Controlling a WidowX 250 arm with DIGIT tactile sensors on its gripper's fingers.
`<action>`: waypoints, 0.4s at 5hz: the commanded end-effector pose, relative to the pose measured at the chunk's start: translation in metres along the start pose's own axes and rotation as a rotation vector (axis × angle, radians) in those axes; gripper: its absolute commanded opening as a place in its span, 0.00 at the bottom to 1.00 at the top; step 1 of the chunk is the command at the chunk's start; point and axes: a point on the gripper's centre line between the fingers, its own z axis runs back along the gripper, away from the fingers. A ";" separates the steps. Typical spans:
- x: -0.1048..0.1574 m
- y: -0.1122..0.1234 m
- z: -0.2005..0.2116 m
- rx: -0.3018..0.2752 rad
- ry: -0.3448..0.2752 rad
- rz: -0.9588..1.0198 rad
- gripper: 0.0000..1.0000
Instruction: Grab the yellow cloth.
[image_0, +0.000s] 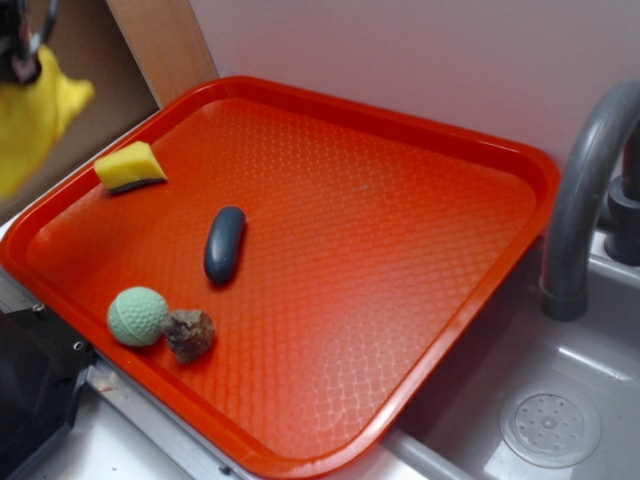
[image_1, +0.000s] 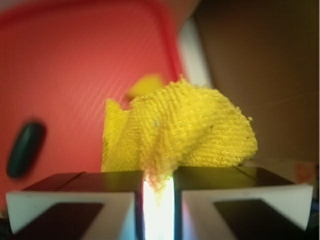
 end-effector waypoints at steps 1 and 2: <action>0.026 -0.031 0.078 -0.149 -0.172 -0.069 0.00; 0.018 -0.035 0.068 -0.129 -0.156 -0.111 0.00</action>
